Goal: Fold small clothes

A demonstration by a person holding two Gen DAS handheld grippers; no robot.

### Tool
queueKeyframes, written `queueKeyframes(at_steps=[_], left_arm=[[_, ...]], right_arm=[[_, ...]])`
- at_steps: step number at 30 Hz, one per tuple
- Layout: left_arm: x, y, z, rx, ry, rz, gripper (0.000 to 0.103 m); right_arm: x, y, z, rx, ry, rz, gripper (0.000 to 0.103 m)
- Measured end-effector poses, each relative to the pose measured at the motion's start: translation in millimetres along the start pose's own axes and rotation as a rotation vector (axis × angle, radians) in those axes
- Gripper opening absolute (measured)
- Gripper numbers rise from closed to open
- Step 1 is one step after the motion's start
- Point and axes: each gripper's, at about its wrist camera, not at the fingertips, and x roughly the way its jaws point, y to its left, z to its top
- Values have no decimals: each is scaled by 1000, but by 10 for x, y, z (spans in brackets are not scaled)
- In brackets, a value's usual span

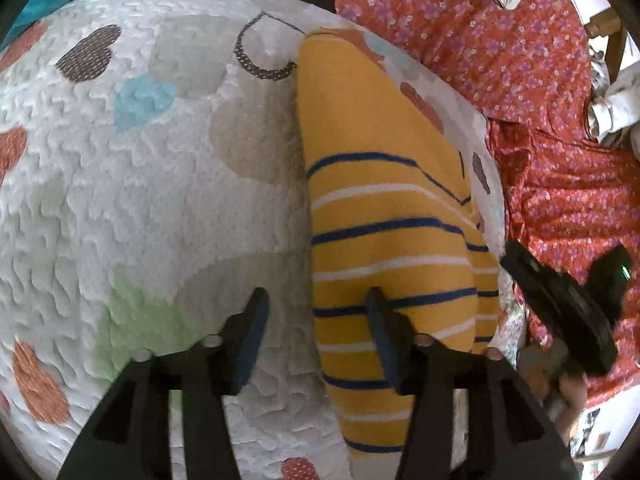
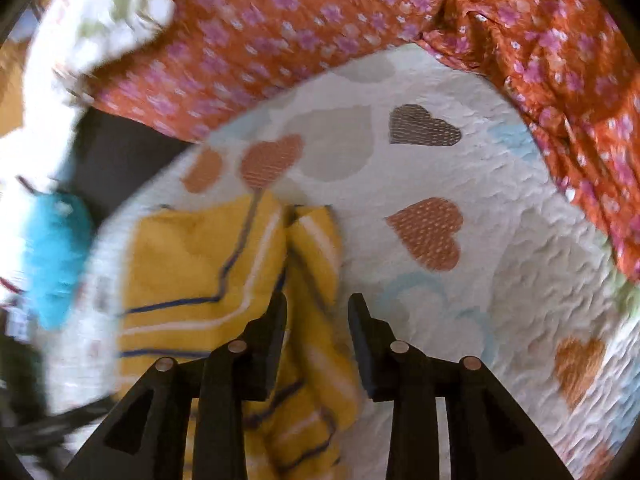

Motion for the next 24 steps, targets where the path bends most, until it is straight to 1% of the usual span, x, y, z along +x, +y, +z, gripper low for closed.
queueKeyframes(at_steps=[1,2,3,4,5,6,7,8,9,11,12,14,16,18,20,21,22,23,24], left_arm=[[15,-9,-40,-6,-7,21,57],[33,-32,-66,-1,-8,38,57],[47,-69,-105,14,-8,66,57],[54,-106,-137,29,-13,95,57],[56,-171,-185,59,-21,139,57],[61,-216,-209,83,-25,168,57],[70,-276,-240,117,-25,204,57],[68,-310,-258,139,-22,231,57],[58,-337,-261,145,-25,242,57],[-16,-343,-268,137,-32,231,57],[-66,-322,-278,119,-34,211,57],[-141,-256,-318,83,-35,198,57],[-209,-217,-386,56,-44,219,57],[-293,-249,-447,58,-80,240,57],[-334,-332,-487,70,-99,236,57],[-310,-393,-501,83,-91,235,57],[-271,-432,-515,97,-76,243,57],[-162,-499,-531,121,-45,269,57],[-57,-544,-541,139,-21,298,57]], right_arm=[[-52,40,-73,-20,10,36,45],[-56,84,-143,-42,25,53,59],[-21,117,-194,-55,41,64,65],[11,117,-281,-66,61,74,70],[61,139,-375,-79,81,67,70],[128,139,-472,-99,99,40,70],[195,129,-552,-119,123,23,62],[273,111,-636,-130,165,48,23],[278,55,-661,-114,173,71,19],[219,-38,-632,-60,158,93,13],[183,-79,-596,-38,152,88,12],[129,-96,-543,-36,131,64,11],[68,-97,-547,-49,111,29,11],[134,-50,-597,-90,123,-22,11],[275,-7,-663,-140,151,-71,16],[297,-9,-687,-154,150,-82,17],[299,-15,-683,-158,143,-90,21],[287,-37,-675,-149,139,-90,26],[277,-78,-663,-126,139,-81,30]])
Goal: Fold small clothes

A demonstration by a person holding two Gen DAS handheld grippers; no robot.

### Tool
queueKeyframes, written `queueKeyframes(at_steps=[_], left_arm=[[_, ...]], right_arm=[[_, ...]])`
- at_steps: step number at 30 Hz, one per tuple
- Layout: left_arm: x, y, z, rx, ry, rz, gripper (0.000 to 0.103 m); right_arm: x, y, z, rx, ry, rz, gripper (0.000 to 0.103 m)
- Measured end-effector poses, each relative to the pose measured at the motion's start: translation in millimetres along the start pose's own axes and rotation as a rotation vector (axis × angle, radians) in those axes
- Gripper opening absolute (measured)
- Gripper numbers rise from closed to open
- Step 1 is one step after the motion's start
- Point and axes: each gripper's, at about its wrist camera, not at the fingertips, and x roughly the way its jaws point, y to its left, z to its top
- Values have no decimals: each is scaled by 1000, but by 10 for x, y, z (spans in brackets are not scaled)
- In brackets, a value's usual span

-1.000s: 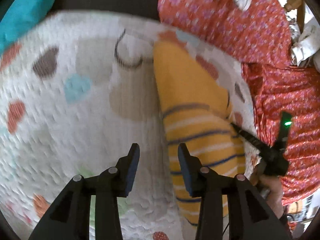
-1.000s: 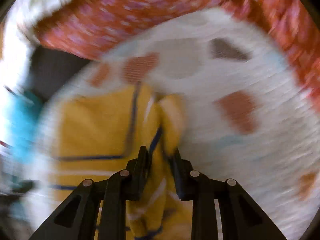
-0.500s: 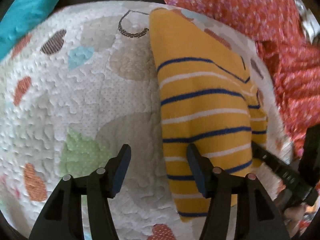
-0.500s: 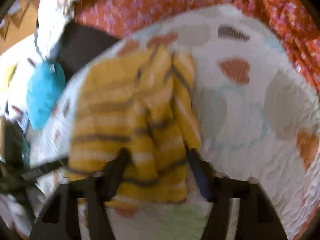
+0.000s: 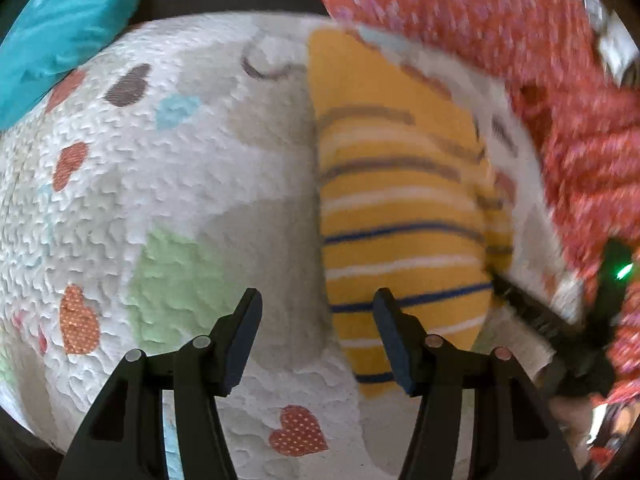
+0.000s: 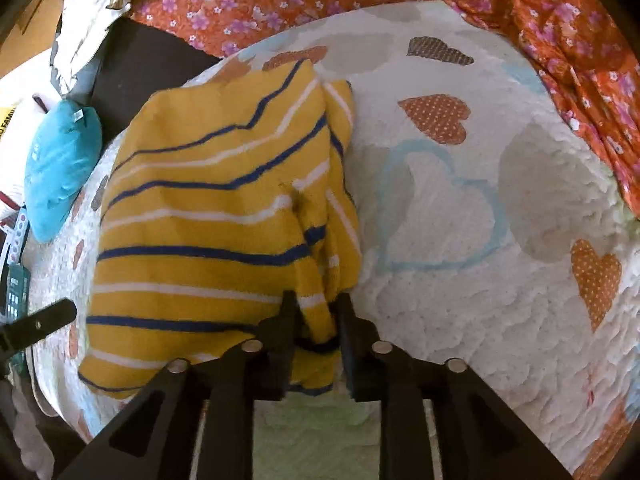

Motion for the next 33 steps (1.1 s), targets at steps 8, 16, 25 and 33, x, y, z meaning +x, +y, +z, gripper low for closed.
queueKeyframes(at_steps=[8,16,25,33], left_arm=[[161,43,-70,-34,31,49,70],[-72,499,264,-203,-36,-266,73],[467,0,514,-85,98,-304,70],[264,-241,591,53,97,-133,65]], right_arm=[[-347,-390,-158,151,-60,126,52],[-356,-383,64,154,-119,176,81],[219,-265,48,206,-28,350,66],[108,-468,-18,436,43,569,22]])
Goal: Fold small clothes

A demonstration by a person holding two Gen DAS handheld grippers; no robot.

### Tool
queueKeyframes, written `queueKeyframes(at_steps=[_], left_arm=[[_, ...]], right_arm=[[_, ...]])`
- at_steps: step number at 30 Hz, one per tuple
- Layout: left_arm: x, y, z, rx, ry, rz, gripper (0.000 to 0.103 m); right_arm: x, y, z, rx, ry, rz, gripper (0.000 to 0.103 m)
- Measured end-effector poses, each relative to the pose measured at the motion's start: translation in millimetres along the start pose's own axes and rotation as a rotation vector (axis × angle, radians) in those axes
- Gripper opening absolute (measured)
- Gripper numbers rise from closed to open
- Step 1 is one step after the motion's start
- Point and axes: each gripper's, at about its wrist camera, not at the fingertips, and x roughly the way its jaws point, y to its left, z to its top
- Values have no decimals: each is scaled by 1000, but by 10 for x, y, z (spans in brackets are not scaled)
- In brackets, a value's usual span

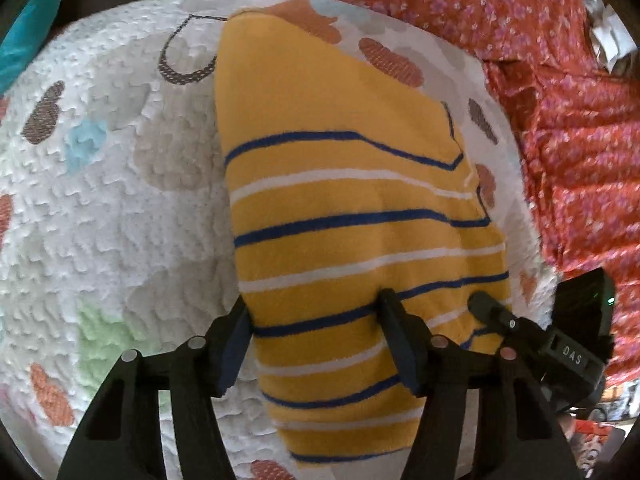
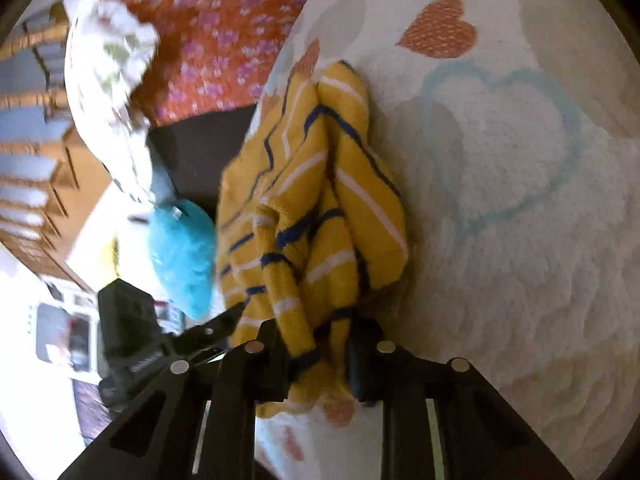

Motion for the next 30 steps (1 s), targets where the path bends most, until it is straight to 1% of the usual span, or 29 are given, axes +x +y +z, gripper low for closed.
queueKeyframes(at_steps=[1,2,3,4,5,6,7,9,10,13,15,17,21,22,23,24,25,27,29,30], left_arm=[[-5,-5,-58,2,-12,19,66],[-14,-19,-129,5,-28,42,71],[-24,-40,-194,7,-44,58,75],[-32,-59,-277,8,-59,68,75],[-53,-64,-386,6,-78,79,76],[-76,-53,-456,3,-93,90,80],[-100,-30,-550,0,-108,105,82],[-157,14,-690,-3,-127,118,82],[-211,50,-766,-3,-140,132,82],[-480,101,-995,-1,-199,176,82],[-730,140,-1178,1,-255,211,82],[-997,130,-1350,5,-329,254,82],[-1570,28,-1702,18,-521,383,82],[-1732,6,-1817,12,-576,419,84],[-1830,-3,-1882,5,-608,440,91],[-1998,-17,-2017,-13,-662,477,99],[-2095,-9,-2100,-25,-691,497,103],[-2321,-42,-2310,-52,-750,552,103],[-2436,-71,-2412,-55,-768,590,103],[-2475,-94,-2425,-49,-763,603,103]], right_arm=[[-2,15,-9,-27,-3,-65,22],[11,25,-18,-55,-8,-130,28],[18,34,-22,-77,-17,-185,38],[16,60,-39,-110,-32,-244,57],[-5,108,-64,-145,-52,-273,56],[-29,187,-100,-185,-69,-308,56],[-52,255,-132,-227,-83,-348,57],[-102,392,-221,-319,-114,-433,57],[-157,438,-273,-343,-132,-456,57],[-380,456,-396,-329,-194,-470,57],[-536,472,-535,-320,-230,-473,57],[-645,489,-683,-321,-250,-485,57],[-790,568,-1066,-336,-291,-529,58],[-814,600,-1169,-344,-295,-531,58],[-837,630,-1278,-357,-295,-535,59],[-855,643,-1352,-369,-295,-542,59],[-865,679,-1469,-392,-297,-555,60],[-902,745,-1728,-462,-301,-590,62],[-895,798,-1912,-526,-299,-620,65],[-886,828,-2005,-561,-298,-633,65]])
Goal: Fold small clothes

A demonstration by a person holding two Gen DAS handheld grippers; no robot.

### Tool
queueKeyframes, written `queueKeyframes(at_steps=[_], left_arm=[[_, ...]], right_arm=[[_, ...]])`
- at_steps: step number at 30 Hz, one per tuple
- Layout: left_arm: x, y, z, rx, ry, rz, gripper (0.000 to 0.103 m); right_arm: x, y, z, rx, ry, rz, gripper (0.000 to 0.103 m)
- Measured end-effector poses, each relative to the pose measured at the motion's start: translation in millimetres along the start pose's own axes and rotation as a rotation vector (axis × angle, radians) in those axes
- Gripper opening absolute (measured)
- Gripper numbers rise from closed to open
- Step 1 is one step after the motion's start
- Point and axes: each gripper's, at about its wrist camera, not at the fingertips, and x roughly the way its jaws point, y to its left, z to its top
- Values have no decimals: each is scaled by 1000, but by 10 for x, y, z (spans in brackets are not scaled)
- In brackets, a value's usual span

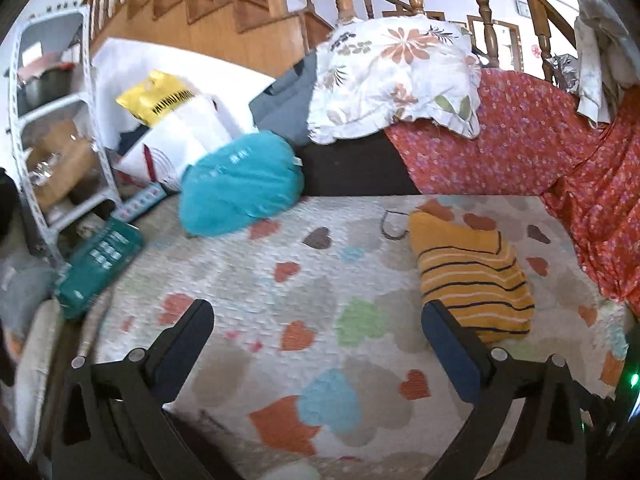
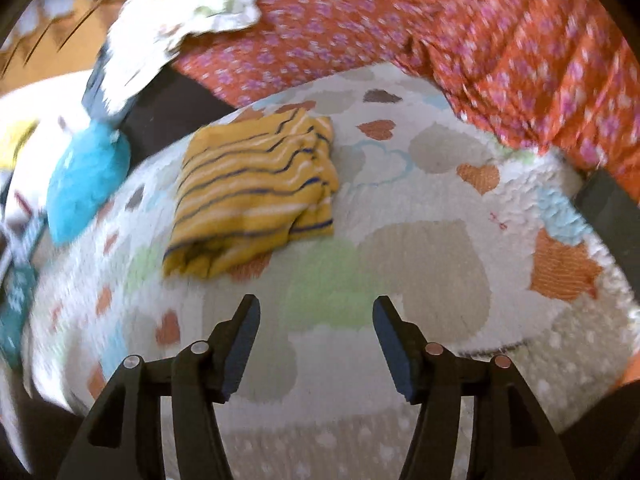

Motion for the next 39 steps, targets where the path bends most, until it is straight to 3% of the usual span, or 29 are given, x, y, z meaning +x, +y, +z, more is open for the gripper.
queueKeyframes(at_steps=[5,8,12,18,39], left_arm=[[-25,-54,0,29,37,-71,103],[106,-180,-101,58,125,-128,103],[259,-356,-297,85,236,-178,103],[387,-581,-540,134,332,-225,103],[535,-657,-720,141,429,-280,103]], right_arm=[[-135,226,-178,-117,-37,-19,71],[-134,280,-219,-142,-41,-24,74],[-62,225,-266,-119,-21,-25,75],[72,73,-287,-66,14,-46,76],[151,85,-325,-92,20,-76,78]])
